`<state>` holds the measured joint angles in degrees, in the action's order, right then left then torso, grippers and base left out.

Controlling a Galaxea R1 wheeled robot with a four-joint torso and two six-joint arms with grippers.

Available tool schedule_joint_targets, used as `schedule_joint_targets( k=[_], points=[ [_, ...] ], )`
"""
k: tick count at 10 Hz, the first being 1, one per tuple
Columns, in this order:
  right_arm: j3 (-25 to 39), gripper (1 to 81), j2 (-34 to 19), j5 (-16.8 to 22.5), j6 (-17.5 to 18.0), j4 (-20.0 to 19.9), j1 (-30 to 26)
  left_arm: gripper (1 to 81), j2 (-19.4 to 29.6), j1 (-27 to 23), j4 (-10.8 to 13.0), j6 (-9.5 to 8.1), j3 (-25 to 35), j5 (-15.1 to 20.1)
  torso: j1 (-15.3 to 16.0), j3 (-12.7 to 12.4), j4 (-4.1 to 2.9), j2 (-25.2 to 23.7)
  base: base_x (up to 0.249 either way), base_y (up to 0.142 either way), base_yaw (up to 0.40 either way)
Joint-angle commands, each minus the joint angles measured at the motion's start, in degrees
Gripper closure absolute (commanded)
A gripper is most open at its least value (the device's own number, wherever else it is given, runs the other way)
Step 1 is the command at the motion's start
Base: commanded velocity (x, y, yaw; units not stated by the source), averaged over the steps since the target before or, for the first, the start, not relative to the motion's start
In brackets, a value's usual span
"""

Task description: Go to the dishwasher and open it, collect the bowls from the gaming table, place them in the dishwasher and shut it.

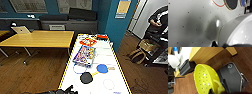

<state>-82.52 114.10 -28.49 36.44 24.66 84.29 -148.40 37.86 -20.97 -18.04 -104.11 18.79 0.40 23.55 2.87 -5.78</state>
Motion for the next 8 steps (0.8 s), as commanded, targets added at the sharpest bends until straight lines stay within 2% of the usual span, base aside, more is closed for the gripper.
schedule_joint_targets(
  k=[1,3,7,8],
  points=[
    [1.1,81.1,-3.6,1.4,0.0,1.6,-1.7,81.1,4.8,-11.0,0.3,0.02,10.4,2.2,0.0,0.0,0.00,0.0,0.000,0.000,0.000],
    [2.3,81.1,-3.9,1.3,0.0,1.6,-1.7,81.1,9.4,-12.6,3.3,-0.06,18.6,1.6,0.0,0.0,0.00,0.0,0.000,0.000,0.000],
    [3.5,81.1,-4.0,1.2,0.0,1.7,-1.7,81.1,18.4,-12.5,6.0,-0.06,28.3,1.7,0.0,0.0,0.00,0.0,0.000,0.000,0.000],
    [3.5,81.1,-3.9,1.2,0.0,1.9,-1.7,81.1,19.5,-10.8,7.0,0.02,29.0,1.7,0.0,-2.0,0.00,0.0,0.000,0.000,0.000]
  ],
)
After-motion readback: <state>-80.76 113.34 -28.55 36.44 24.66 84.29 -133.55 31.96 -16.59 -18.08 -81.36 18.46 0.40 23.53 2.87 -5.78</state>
